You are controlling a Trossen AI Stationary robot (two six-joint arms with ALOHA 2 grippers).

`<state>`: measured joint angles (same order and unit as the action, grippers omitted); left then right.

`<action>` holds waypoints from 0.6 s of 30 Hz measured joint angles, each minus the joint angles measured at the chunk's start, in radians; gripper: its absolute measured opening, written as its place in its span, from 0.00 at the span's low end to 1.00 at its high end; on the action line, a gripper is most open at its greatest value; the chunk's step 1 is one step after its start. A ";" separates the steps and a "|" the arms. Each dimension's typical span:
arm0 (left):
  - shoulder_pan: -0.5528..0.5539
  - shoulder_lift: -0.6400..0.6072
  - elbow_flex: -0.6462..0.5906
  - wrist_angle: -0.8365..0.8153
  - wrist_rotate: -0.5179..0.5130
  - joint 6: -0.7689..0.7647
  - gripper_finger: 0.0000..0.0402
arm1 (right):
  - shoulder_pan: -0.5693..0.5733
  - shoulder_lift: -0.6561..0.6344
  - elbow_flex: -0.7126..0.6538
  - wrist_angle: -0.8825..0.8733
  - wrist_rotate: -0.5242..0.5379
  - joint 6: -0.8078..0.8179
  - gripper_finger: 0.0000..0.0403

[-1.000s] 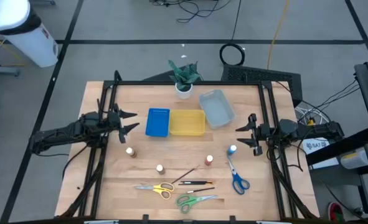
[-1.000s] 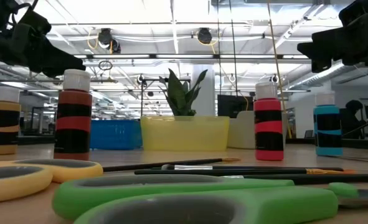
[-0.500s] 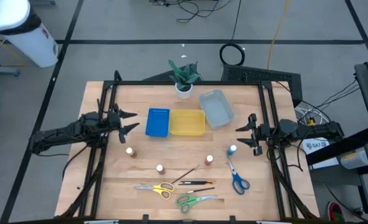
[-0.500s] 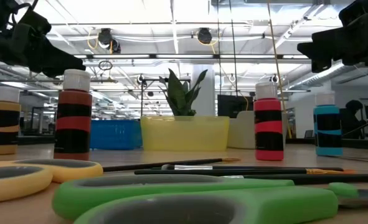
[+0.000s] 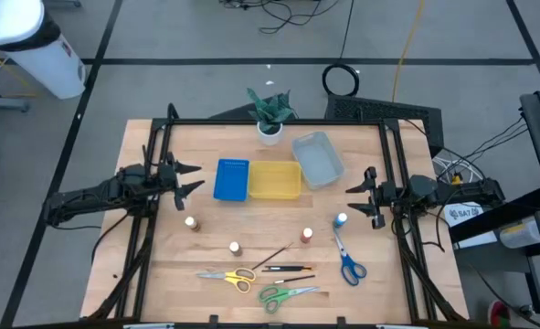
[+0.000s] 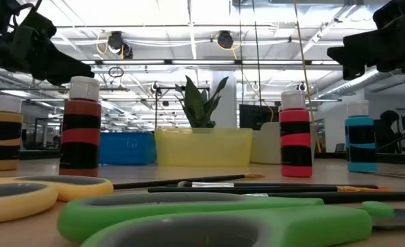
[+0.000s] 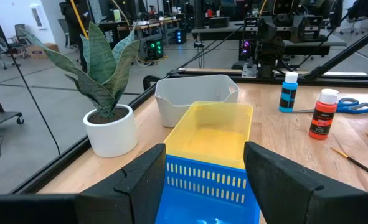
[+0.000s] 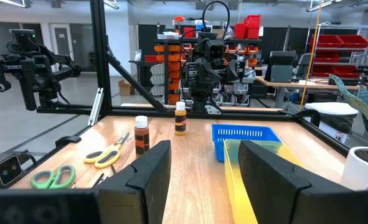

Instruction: Pick & Place Paint Supplies

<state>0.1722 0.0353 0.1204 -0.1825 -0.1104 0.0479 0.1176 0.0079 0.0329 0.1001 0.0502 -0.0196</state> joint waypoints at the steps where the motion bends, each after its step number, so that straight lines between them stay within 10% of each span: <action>1: 0.000 0.000 0.000 0.000 0.000 0.000 0.57 | 0.000 0.000 0.000 0.000 0.000 0.000 0.43; 18: 0.000 0.000 0.000 0.000 0.000 0.000 0.57 | 0.000 0.000 0.000 0.000 0.000 0.000 0.44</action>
<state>0.1726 0.0349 0.1204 -0.1825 -0.1104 0.0479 0.1173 0.0082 0.0326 0.1001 0.0505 -0.0193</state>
